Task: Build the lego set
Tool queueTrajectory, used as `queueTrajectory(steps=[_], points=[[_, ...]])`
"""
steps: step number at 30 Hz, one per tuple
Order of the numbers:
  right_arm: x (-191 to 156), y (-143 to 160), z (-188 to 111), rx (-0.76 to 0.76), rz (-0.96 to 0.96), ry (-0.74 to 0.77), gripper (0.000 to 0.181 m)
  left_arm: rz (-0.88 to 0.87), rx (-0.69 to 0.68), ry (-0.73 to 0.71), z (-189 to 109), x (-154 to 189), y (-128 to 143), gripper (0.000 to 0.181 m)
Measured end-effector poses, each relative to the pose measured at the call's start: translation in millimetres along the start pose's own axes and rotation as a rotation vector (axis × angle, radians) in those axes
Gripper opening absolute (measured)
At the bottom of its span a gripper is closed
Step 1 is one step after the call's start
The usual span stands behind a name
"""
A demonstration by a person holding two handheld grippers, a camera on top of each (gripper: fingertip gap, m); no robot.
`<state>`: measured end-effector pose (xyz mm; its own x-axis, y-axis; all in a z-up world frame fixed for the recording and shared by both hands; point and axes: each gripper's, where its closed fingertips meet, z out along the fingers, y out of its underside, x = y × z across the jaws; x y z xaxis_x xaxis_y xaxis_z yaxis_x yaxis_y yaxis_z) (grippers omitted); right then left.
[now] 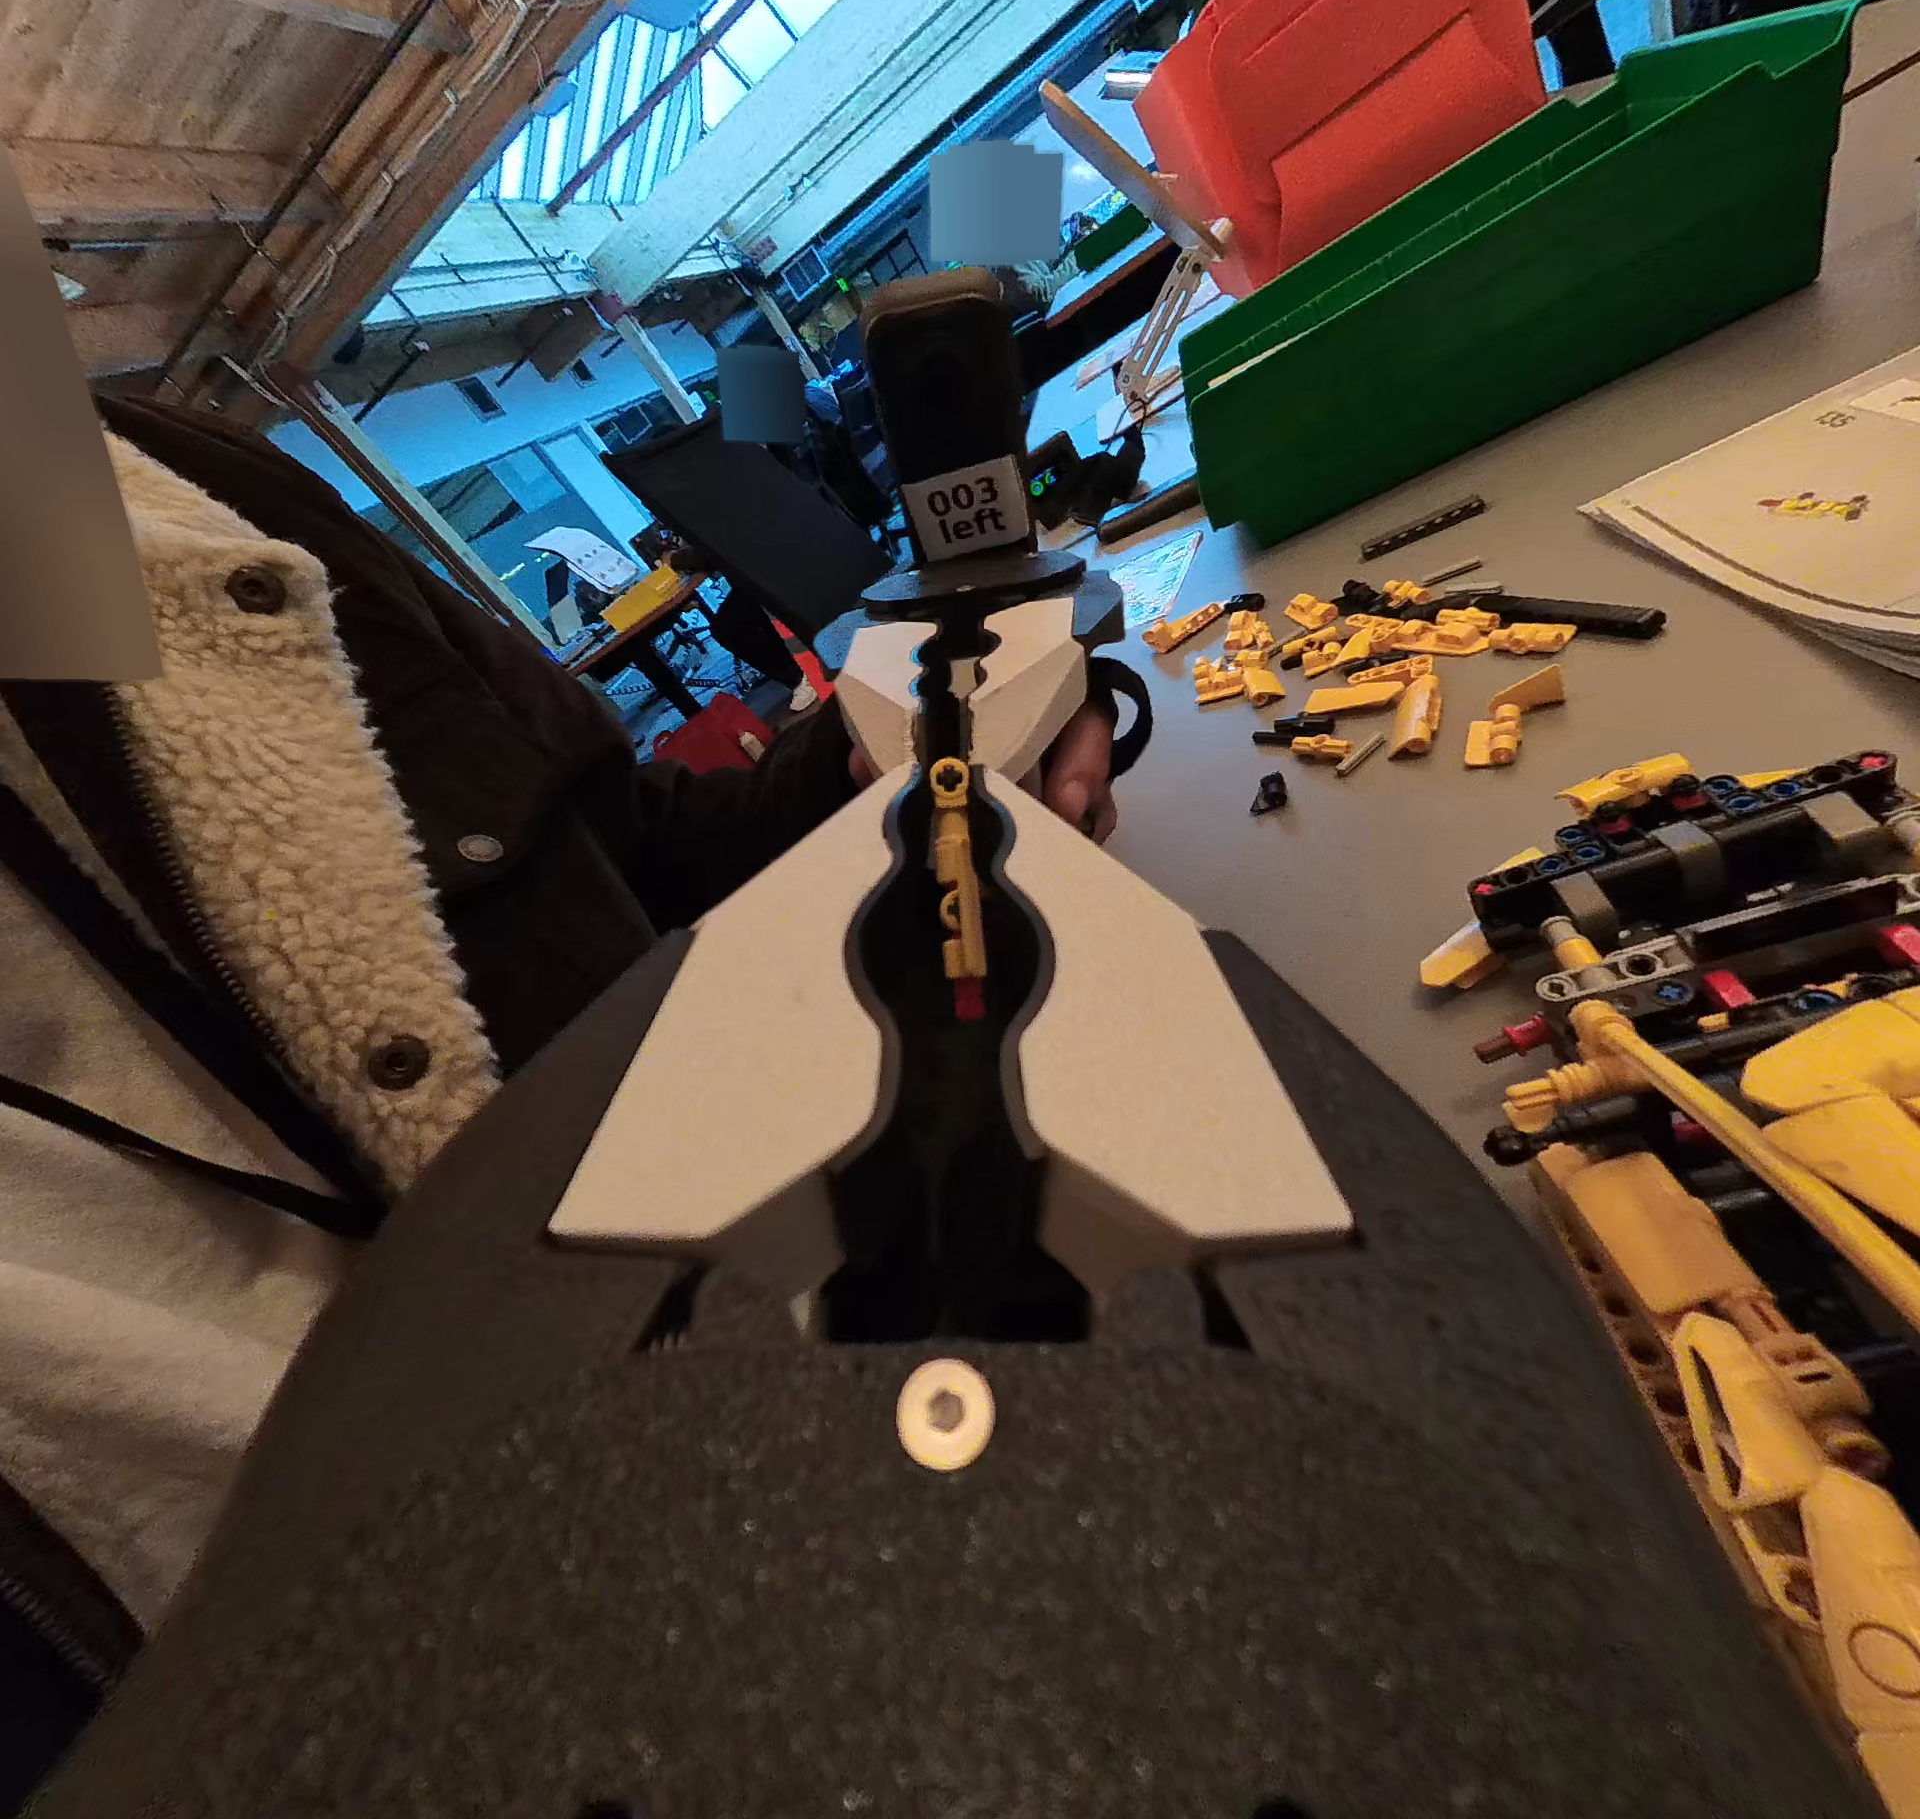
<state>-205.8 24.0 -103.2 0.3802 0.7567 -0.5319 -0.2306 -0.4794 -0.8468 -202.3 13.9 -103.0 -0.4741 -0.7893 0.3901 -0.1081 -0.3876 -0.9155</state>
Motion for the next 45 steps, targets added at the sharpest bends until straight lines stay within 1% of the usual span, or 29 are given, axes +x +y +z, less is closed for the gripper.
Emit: queueTrajectory(steps=[3,7,10,14,24,35,39,43,45], points=[[0.0,-0.6,-0.1,0.002,-0.010,0.005,0.005,-0.001,0.005,-0.003,-0.4,-0.1,-0.5,0.005],[0.8,-7.3,-5.1,0.040,-0.018,0.016,0.005,-0.004,0.007,0.010,-0.2,1.9,-0.7,0.009],[-1.5,-5.5,-4.3,0.030,-0.018,0.004,0.005,0.004,0.003,0.005,-0.4,1.6,-0.1,0.004],[-0.3,-4.4,-4.1,0.027,-0.011,0.005,0.005,0.014,-0.009,-0.004,0.2,0.7,2.2,0.004],[-4.6,10.2,-4.0,-0.032,-0.042,-0.015,0.005,0.108,-0.067,0.016,-0.9,6.3,12.8,0.002],[-6.9,24.2,-5.6,-0.117,-0.040,-0.042,0.005,0.139,-0.149,0.040,3.2,10.8,27.5,0.000],[-10.6,32.9,-8.2,-0.181,-0.045,-0.065,0.005,0.156,-0.191,0.061,5.7,15.1,34.8,0.000],[-7.9,59.8,-20.7,-0.395,-0.069,-0.044,0.005,0.203,-0.332,0.060,14.4,16.4,59.6,0.000],[-5.9,70.5,-26.1,-0.477,-0.075,-0.032,0.005,0.219,-0.392,0.057,17.4,15.7,70.3,0.000]])
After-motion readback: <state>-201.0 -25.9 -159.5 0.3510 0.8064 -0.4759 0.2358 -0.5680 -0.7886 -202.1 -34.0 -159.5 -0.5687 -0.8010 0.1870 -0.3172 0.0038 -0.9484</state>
